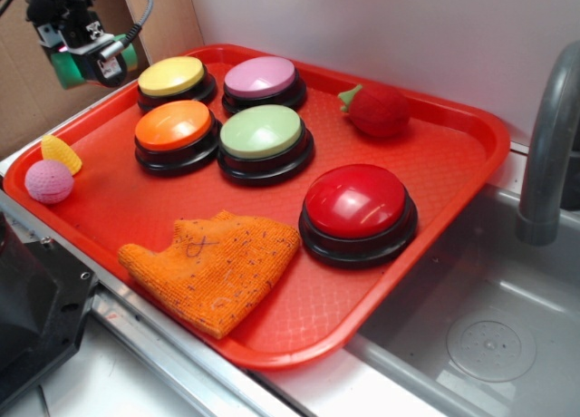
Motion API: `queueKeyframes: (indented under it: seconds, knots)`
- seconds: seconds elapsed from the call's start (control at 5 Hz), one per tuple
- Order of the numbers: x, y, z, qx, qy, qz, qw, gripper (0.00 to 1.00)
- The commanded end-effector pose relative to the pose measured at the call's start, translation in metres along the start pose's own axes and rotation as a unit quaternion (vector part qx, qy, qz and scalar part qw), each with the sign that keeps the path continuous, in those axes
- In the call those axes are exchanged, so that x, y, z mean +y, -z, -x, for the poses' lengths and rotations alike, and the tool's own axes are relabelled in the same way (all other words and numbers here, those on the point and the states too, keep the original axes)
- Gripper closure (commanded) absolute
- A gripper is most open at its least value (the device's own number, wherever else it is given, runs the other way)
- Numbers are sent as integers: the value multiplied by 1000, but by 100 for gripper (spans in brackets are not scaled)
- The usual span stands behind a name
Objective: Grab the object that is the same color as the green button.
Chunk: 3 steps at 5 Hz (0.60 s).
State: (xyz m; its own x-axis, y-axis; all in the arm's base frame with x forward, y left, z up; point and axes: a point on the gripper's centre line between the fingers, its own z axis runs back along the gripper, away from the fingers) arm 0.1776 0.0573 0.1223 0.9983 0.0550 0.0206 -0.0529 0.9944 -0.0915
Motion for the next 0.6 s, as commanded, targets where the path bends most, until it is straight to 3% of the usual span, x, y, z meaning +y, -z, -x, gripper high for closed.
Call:
queueKeyframes:
  seconds: [0.0, 0.2, 0.4]
  knots:
    - [-67, -12, -4, 16, -10, -11, 1000, 100]
    - [-77, -6, -3, 4, -25, -28, 999, 100]
    - [-59, -1, -6, 34, -74, -29, 996, 83]
